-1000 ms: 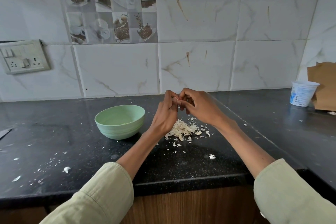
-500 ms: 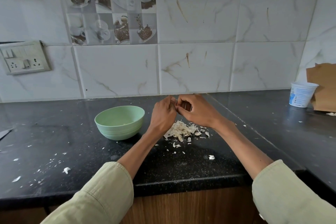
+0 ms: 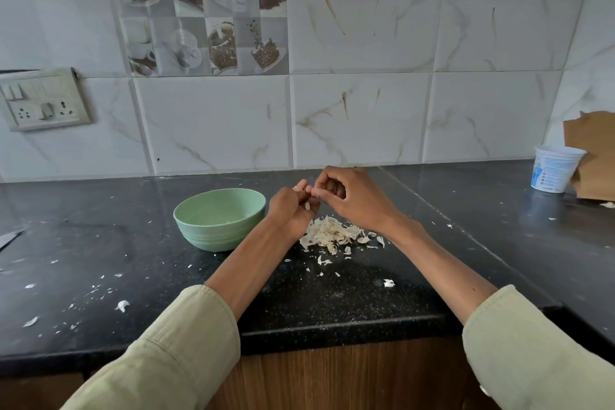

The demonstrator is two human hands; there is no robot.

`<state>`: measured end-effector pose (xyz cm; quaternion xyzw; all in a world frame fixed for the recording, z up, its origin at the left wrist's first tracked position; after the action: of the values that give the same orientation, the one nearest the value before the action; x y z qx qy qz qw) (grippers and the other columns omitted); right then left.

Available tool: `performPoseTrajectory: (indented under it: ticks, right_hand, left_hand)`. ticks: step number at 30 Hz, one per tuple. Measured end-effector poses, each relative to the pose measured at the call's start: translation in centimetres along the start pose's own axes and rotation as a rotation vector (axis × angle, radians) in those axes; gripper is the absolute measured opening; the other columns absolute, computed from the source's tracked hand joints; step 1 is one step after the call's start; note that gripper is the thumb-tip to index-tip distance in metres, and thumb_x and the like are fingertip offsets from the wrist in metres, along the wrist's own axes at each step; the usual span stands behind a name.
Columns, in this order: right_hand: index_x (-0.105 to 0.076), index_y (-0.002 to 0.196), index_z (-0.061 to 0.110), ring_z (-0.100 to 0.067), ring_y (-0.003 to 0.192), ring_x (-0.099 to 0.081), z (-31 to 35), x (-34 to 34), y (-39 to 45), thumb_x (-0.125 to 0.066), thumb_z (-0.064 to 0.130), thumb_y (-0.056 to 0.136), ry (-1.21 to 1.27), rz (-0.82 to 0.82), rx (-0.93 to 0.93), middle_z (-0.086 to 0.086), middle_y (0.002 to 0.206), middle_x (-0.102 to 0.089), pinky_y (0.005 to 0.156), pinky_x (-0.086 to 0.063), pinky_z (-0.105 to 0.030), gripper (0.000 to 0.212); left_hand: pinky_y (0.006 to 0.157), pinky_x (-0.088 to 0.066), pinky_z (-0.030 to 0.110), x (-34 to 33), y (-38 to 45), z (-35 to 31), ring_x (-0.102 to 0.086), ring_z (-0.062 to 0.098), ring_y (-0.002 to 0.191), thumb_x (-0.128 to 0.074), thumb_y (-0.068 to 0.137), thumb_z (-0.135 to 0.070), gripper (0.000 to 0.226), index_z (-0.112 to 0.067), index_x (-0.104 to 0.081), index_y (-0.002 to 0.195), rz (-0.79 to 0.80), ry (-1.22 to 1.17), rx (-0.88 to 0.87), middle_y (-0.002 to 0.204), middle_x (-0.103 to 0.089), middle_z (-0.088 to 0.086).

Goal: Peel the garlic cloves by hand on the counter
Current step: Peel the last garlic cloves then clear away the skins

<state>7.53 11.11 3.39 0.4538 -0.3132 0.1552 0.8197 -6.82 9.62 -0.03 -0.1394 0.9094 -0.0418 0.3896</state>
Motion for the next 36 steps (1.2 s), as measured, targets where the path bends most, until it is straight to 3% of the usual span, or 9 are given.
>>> performPoseTrajectory:
  ticks: [7, 10, 14, 18, 22, 27, 29, 32, 36]
  right_hand:
    - [-0.077, 0.094, 0.018, -0.003, 0.067, -0.063, -0.4, 1.2, 0.0, -0.079, 0.02, 0.094, -0.04, -0.052, -0.035, 0.011, 0.074, -0.07, 0.063, -0.045, -0.013, 0.003]
    - [-0.066, 0.089, 0.02, -0.007, 0.066, -0.06, -0.5, 2.1, 0.0, -0.085, 0.012, 0.085, -0.026, -0.09, -0.022, 0.007, 0.075, -0.065, 0.063, -0.047, -0.019, 0.021]
    - [-0.072, 0.085, 0.021, -0.008, 0.074, -0.069, -0.6, 1.7, 0.0, -0.078, 0.03, 0.096, -0.047, -0.055, -0.016, 0.013, 0.087, -0.075, 0.069, -0.054, -0.023, 0.015]
    - [-0.071, 0.094, 0.019, -0.006, 0.071, -0.064, -0.4, 0.8, 0.0, -0.085, 0.021, 0.09, -0.027, 0.007, 0.02, 0.008, 0.08, -0.07, 0.067, -0.049, -0.018, 0.016]
    - [-0.074, 0.099, 0.015, -0.006, 0.078, -0.068, -0.2, 0.9, -0.1, -0.087, 0.022, 0.087, -0.015, 0.013, 0.02, 0.006, 0.088, -0.074, 0.07, -0.051, -0.014, 0.019]
    - [-0.076, 0.093, 0.012, -0.002, 0.079, -0.069, -0.2, 1.1, -0.2, -0.09, 0.017, 0.082, -0.044, -0.014, 0.045, 0.006, 0.087, -0.075, 0.071, -0.05, -0.011, 0.019]
    - [-0.076, 0.092, 0.015, -0.003, 0.077, -0.069, 0.0, 1.4, -0.2, -0.089, 0.02, 0.085, -0.044, -0.05, 0.043, 0.009, 0.085, -0.074, 0.071, -0.05, -0.012, 0.016]
    - [-0.08, 0.093, 0.018, -0.005, 0.075, -0.071, -0.1, 2.1, 0.1, -0.086, 0.023, 0.089, 0.039, -0.169, -0.016, 0.011, 0.083, -0.076, 0.072, -0.056, -0.017, 0.009]
    - [-0.081, 0.092, 0.015, -0.011, 0.071, -0.075, -0.8, 3.3, 0.0, -0.085, 0.022, 0.09, 0.177, -0.28, -0.128, 0.005, 0.079, -0.078, 0.072, -0.064, -0.03, 0.008]
  left_hand:
    - [0.105, -0.056, 0.049, -0.6, -0.7, -0.1, -0.069, 0.042, 0.113, -0.034, 0.115, -0.028, 0.042, 0.006, -0.057, 0.122, 0.136, -0.142, 0.031, 0.121, -0.066, 0.03]
    - [0.096, -0.058, 0.047, -0.8, -1.1, -0.6, -0.071, 0.041, 0.11, -0.039, 0.113, -0.041, 0.053, 0.006, -0.056, 0.129, 0.231, -0.091, 0.008, 0.121, -0.07, 0.03]
    - [0.097, -0.057, 0.04, -1.2, -1.6, -0.9, -0.068, 0.034, 0.108, -0.042, 0.109, -0.052, 0.066, 0.008, -0.058, 0.132, 0.287, -0.03, -0.058, 0.117, -0.074, 0.026]
    - [0.066, -0.051, 0.032, -1.4, -1.8, -0.8, -0.061, 0.024, 0.077, -0.044, 0.106, -0.058, 0.073, 0.009, -0.06, 0.13, 0.315, 0.028, -0.074, 0.1, -0.072, 0.018]
    - [0.064, -0.038, 0.029, -1.6, -1.6, -0.6, -0.055, 0.018, 0.07, -0.044, 0.105, -0.06, 0.076, 0.008, -0.06, 0.133, 0.329, 0.077, -0.092, 0.081, -0.063, 0.009]
    - [0.067, -0.039, 0.031, -1.6, -1.4, -0.6, -0.051, 0.02, 0.074, -0.05, 0.1, -0.066, 0.082, 0.004, -0.053, 0.143, 0.401, 0.085, -0.076, 0.086, -0.059, 0.01]
    - [0.072, -0.046, 0.032, -1.7, -1.5, -0.8, -0.061, 0.021, 0.076, -0.05, 0.103, -0.06, 0.074, 0.003, -0.052, 0.142, 0.407, 0.083, -0.094, 0.091, -0.064, 0.013]
    - [0.095, -0.06, 0.04, -1.7, -1.5, -0.9, -0.074, 0.032, 0.104, -0.054, 0.109, -0.037, 0.047, 0.004, -0.061, 0.131, 0.336, 0.312, -0.257, 0.114, -0.073, 0.023]
    - [0.082, -0.065, 0.034, -1.3, -1.9, -0.9, -0.076, 0.028, 0.088, -0.069, 0.101, -0.016, 0.028, 0.007, -0.07, 0.117, 0.298, 0.535, -0.457, 0.1, -0.077, 0.021]
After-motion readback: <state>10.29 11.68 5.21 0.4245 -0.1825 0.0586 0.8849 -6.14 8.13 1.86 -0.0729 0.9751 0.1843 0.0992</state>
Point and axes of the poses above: each hand's wrist, its own y-axis towards the middle knuckle, its own x-axis out of the back of the hand, z = x × y, the point moved 3 cm from there along y, towards the middle knuckle
